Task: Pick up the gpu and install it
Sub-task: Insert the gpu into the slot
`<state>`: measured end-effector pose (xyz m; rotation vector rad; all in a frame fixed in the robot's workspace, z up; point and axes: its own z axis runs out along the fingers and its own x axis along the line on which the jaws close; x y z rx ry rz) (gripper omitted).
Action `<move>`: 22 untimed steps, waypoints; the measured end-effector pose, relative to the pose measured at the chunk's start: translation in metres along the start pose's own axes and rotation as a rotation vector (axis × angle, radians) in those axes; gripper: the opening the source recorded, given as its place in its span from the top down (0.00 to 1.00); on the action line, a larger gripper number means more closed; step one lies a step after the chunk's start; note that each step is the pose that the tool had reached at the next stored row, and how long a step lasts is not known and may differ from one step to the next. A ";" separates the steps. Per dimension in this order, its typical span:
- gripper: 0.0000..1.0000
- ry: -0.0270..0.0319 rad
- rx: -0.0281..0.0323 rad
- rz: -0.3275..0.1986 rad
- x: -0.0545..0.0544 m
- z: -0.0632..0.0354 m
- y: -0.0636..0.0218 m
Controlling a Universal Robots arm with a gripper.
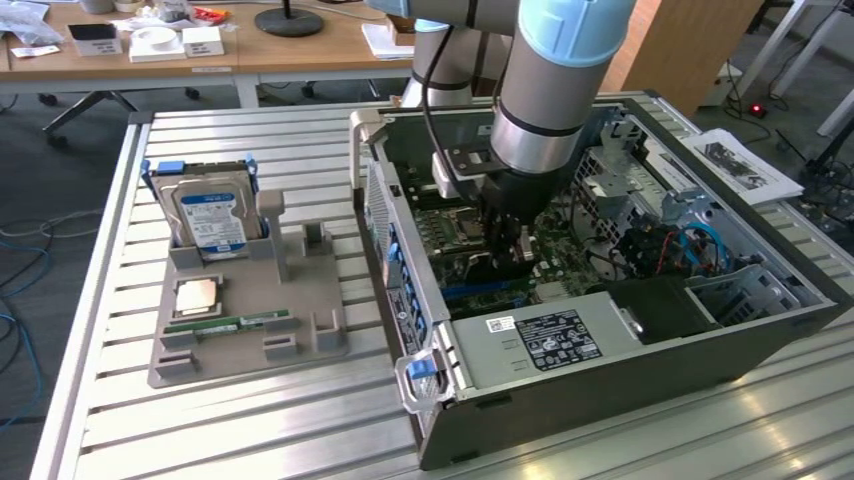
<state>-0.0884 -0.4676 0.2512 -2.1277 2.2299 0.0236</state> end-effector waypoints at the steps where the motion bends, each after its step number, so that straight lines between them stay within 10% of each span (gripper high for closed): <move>1: 0.73 -0.0001 0.0001 0.001 0.000 0.0001 0.0000; 22: 0.73 0.0001 0.0006 0.009 0.000 0.0034 0.0016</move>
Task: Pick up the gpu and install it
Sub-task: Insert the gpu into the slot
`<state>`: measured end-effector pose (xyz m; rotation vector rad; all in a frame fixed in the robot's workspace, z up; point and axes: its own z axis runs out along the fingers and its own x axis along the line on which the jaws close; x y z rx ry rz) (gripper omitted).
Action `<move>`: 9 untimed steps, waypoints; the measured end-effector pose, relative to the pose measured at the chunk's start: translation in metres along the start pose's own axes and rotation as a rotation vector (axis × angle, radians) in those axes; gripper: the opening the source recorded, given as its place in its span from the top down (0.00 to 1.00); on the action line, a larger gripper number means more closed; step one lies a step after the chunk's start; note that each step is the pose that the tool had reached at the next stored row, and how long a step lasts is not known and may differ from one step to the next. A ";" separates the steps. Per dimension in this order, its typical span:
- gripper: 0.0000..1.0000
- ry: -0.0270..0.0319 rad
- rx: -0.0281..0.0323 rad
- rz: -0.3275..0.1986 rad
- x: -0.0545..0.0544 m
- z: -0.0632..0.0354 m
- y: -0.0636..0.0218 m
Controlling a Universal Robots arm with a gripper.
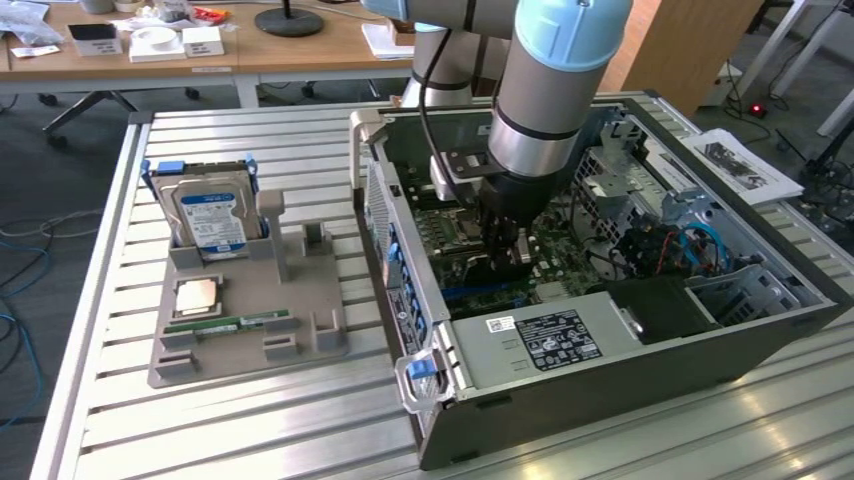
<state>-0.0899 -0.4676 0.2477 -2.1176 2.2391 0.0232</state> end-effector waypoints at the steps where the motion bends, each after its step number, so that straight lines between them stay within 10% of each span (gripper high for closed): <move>1: 0.73 0.0000 0.0000 0.000 0.000 0.0000 0.0000; 9: 0.73 -0.0001 -0.0001 0.000 0.000 0.0004 0.0001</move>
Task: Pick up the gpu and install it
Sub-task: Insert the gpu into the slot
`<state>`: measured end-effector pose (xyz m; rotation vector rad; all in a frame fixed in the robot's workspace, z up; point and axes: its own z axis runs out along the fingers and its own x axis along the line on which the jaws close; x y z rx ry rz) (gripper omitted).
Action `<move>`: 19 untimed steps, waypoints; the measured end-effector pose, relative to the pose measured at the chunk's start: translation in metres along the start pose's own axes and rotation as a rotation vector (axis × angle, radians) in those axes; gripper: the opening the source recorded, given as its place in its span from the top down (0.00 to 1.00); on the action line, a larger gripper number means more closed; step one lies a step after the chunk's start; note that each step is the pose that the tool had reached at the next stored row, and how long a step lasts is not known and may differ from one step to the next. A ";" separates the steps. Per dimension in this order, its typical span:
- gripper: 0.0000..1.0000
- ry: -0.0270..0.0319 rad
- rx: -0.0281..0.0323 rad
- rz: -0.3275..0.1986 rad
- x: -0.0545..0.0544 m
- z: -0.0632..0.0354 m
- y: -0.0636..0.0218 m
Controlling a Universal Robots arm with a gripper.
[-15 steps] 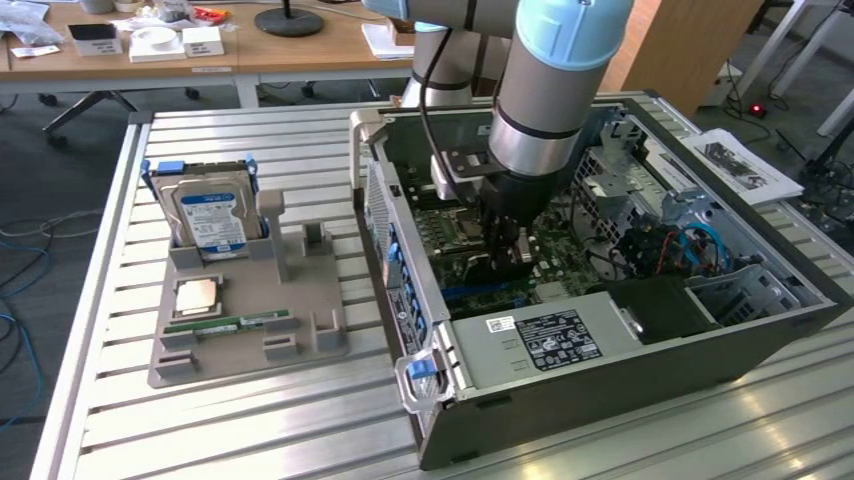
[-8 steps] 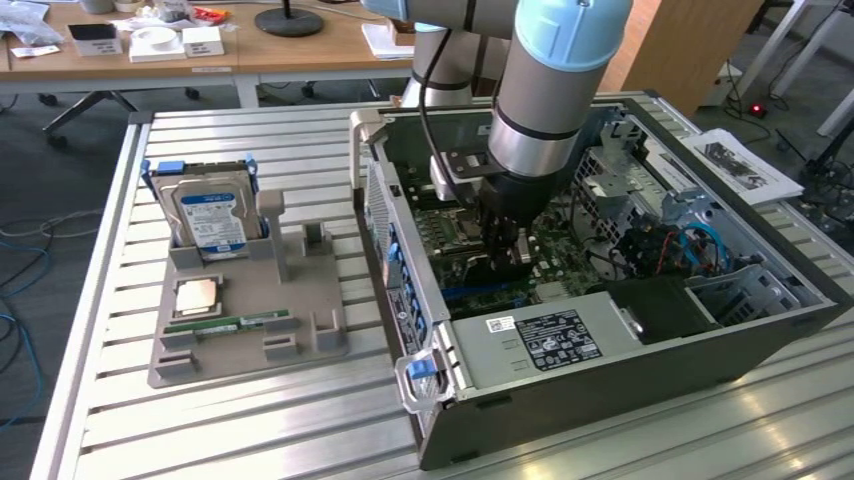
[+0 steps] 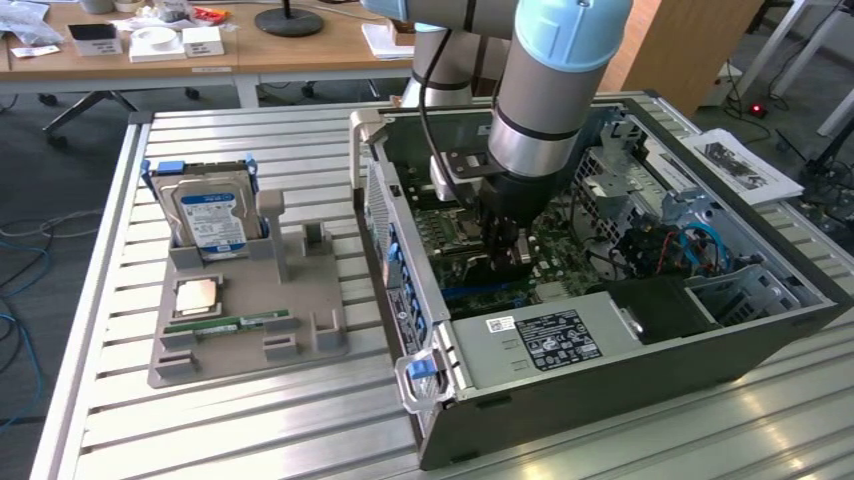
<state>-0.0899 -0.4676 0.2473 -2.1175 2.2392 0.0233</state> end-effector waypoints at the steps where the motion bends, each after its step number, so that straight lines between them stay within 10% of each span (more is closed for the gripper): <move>1: 0.73 0.0001 0.0000 0.000 0.000 0.0000 0.0000; 19: 0.73 0.0000 0.0000 0.000 0.000 0.0007 0.0002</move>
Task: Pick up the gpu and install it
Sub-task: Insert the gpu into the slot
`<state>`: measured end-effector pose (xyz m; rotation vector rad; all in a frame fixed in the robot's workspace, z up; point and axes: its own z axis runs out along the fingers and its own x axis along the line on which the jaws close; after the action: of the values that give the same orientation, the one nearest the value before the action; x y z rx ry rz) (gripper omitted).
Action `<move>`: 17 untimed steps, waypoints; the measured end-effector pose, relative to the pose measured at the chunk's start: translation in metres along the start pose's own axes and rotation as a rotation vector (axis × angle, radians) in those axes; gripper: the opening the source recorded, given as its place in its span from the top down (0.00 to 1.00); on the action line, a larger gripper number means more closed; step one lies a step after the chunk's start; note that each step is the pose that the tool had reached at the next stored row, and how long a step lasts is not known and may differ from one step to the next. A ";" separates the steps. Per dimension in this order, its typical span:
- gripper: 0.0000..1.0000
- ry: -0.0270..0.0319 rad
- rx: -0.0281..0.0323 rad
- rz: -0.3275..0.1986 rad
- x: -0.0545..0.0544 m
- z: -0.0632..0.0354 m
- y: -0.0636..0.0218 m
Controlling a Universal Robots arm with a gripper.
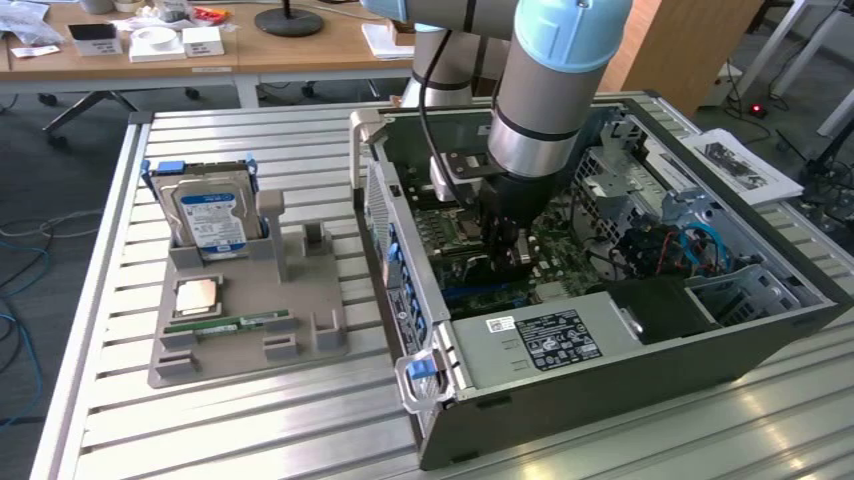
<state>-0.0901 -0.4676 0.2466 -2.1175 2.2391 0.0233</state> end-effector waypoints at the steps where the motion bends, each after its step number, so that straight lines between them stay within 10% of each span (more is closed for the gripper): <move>1: 0.73 0.0000 0.0000 0.000 0.000 0.0000 0.0000; 17: 0.73 0.0005 -0.0001 0.000 0.000 0.0009 0.0019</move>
<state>-0.0920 -0.4676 0.2456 -2.1178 2.2395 0.0229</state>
